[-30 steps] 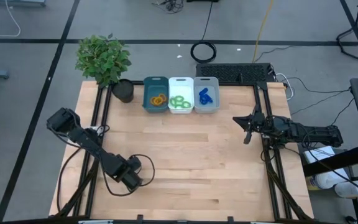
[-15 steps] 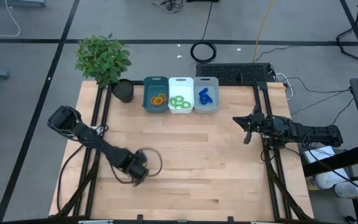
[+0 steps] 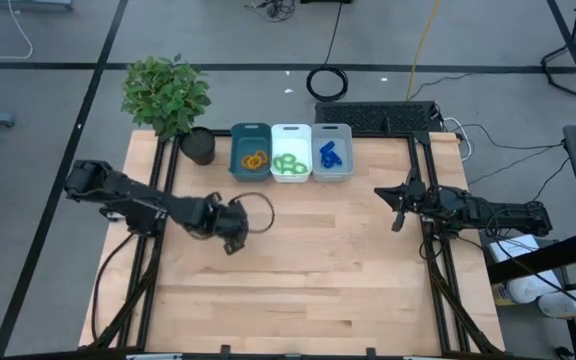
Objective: Sort spring keychains
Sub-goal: Put the yellow spring keychain in the blue bin
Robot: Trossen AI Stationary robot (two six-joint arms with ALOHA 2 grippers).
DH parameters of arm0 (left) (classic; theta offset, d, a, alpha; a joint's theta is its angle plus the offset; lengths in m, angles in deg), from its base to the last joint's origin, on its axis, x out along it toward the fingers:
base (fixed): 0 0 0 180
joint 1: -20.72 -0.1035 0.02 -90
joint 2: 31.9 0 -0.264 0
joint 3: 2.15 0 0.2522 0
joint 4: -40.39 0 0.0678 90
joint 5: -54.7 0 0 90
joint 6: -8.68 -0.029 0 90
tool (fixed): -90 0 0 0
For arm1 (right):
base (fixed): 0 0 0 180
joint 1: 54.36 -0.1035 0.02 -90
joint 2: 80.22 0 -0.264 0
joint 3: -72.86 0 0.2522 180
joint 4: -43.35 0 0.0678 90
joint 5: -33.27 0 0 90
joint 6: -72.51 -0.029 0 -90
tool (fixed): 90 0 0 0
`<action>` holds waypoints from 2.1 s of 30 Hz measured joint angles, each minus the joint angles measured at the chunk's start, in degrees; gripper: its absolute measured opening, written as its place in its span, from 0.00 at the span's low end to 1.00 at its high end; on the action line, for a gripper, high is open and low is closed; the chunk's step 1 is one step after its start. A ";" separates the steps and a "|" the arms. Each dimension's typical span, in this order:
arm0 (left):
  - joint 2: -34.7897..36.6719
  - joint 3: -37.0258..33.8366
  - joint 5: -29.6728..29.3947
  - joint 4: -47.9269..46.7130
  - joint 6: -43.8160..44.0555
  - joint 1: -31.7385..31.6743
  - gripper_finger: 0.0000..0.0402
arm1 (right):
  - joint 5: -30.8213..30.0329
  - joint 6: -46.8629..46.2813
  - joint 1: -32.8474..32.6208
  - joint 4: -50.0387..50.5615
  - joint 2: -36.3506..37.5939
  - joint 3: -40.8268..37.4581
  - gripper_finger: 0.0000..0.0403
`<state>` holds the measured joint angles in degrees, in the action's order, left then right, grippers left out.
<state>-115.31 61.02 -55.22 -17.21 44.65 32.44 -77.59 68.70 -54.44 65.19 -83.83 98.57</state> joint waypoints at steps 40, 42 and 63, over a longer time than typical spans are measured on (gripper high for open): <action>-16.82 47.51 5.56 -19.42 -55.67 -41.89 0.01 | -0.02 0.00 -0.02 0.00 0.02 0.00 0.00; -17.98 50.10 6.15 -20.55 -56.91 -43.56 0.01 | 0.00 0.00 -0.01 -0.02 0.02 -0.02 0.00; -37.26 57.96 17.40 -23.76 -61.81 -51.86 0.01 | 0.00 0.01 0.00 -0.02 0.02 -0.02 0.00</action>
<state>-152.57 118.98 -37.82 -40.97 -17.16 -19.42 -77.59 68.71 -54.44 65.17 -83.81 98.55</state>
